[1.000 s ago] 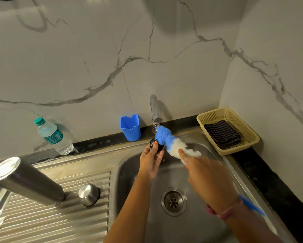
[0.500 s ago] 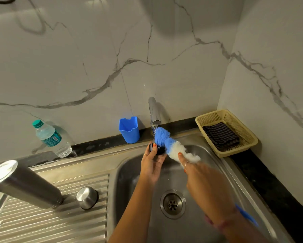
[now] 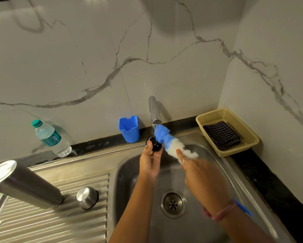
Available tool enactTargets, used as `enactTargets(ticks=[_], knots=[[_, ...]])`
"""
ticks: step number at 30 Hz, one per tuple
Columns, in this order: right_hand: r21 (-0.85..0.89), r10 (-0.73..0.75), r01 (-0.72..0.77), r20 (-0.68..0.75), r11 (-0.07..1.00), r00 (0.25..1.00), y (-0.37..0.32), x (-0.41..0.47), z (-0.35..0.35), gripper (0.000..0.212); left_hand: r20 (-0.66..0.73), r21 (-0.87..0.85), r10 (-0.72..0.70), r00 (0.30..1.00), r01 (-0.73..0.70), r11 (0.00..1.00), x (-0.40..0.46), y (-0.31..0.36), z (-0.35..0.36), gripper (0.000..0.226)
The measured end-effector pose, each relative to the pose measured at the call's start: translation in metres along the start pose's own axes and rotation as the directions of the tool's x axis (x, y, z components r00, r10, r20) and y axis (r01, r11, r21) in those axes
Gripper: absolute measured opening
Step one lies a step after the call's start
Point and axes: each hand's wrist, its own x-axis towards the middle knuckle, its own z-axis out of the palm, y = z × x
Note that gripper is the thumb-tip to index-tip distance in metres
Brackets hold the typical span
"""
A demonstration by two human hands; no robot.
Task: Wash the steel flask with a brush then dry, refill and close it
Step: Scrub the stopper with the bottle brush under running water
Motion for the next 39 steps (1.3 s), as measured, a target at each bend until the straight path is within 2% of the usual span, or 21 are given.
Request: enactTargets(ticks=[5, 7, 10, 14, 18, 23, 28, 33, 37, 39], knots=[[-0.011, 0.0, 0.0, -0.029, 1.0, 1.0, 0.002, -0.008, 0.008, 0.063, -0.008, -0.028, -0.031, 0.999, 0.031, 0.999, 0.0, 0.002, 0.004, 0.034], [0.033, 0.042, -0.043, 0.033, 0.999, 0.999, 0.005, -0.001, 0.008, 0.059, 0.001, -0.02, -0.027, 1.0, 0.027, 0.999, 0.0, -0.001, 0.007, 0.037], [0.046, 0.042, -0.043, 0.024, 0.998, 0.999, 0.004, -0.004, 0.009, 0.058, -0.01, 0.016, -0.008, 1.0, 0.008, 1.0, 0.004, 0.0, 0.011, 0.047], [0.043, 0.031, -0.032, 0.034, 0.999, 0.999, 0.003, -0.011, 0.012, 0.06, 0.015, 0.046, 0.009, 1.0, -0.01, 0.999, 0.005, 0.003, 0.014, 0.04], [0.052, 0.072, -0.073, 0.039, 0.996, 0.997, 0.013, -0.004, 0.018, 0.058, 0.014, 0.063, -0.034, 0.999, 0.033, 0.997, 0.001, 0.0, 0.015, 0.038], [0.07, 0.017, -0.02, 0.039, 0.997, 0.999, -0.002, -0.021, 0.018, 0.067, 0.01, -0.043, -0.052, 0.999, 0.052, 0.998, 0.009, 0.005, 0.013, 0.03], [0.145, 0.102, -0.1, -0.008, 0.984, 0.995, 0.011, -0.008, 0.021, 0.061, 0.032, -0.033, -0.048, 0.998, 0.049, 0.998, 0.006, 0.0, 0.018, 0.047], [0.106, 0.035, -0.035, 0.001, 0.994, 0.999, 0.003, -0.018, 0.025, 0.068, 0.021, -0.023, -0.024, 0.999, 0.024, 0.999, 0.012, 0.002, 0.015, 0.045], [0.131, 0.107, -0.107, 0.004, 0.986, 0.994, 0.02, -0.009, 0.028, 0.062, -0.009, -0.078, -0.07, 0.998, 0.069, 0.995, 0.012, 0.0, 0.017, 0.046], [0.137, 0.106, -0.106, 0.008, 0.985, 0.994, 0.016, -0.012, 0.029, 0.062, 0.018, -0.067, -0.066, 0.998, 0.067, 0.996, 0.01, -0.002, 0.019, 0.047]])
